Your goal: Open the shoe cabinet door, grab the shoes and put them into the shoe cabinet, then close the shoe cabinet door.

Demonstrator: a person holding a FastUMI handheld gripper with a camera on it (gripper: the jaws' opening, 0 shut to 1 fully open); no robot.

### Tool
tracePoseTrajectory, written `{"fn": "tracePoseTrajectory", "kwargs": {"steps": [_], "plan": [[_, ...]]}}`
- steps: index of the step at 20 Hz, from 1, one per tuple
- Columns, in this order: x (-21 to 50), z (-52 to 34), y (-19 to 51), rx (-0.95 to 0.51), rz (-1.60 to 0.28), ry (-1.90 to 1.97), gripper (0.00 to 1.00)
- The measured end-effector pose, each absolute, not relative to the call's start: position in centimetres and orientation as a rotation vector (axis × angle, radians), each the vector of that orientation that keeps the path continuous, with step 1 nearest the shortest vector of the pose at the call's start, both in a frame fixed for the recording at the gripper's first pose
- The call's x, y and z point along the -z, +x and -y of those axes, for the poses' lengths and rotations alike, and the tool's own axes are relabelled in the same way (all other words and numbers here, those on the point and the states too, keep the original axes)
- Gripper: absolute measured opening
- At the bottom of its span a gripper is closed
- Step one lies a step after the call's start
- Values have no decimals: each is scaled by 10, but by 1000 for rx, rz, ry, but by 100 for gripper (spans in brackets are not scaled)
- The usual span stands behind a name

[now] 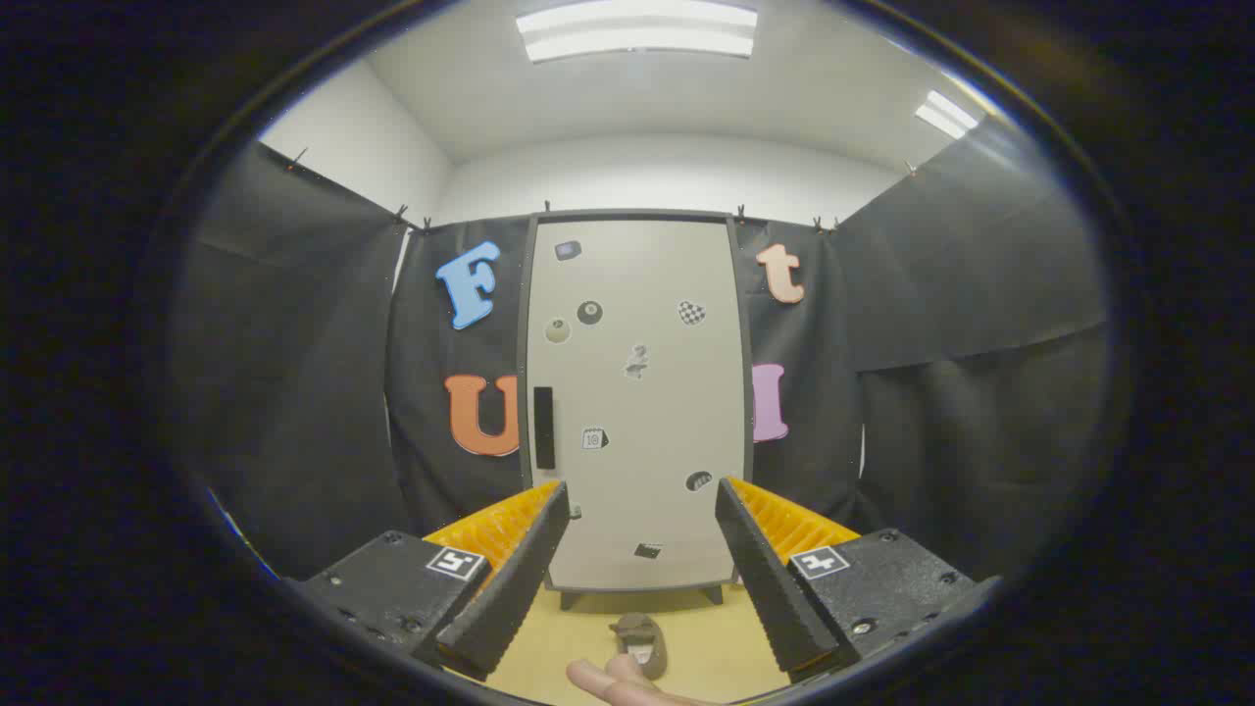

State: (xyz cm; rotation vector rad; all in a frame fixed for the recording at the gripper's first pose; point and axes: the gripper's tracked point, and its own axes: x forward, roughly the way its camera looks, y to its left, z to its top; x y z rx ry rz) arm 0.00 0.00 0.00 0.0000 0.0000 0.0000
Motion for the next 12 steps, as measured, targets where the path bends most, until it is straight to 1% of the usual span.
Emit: {"fn": "tracePoseTrajectory", "kwargs": {"steps": [7,10,12], "plan": [[5,-5,3,-8,-3,-14,98],[6,-11,2,-45,1,-11,98],[7,-6,3,-41,0,-10,98]]}}
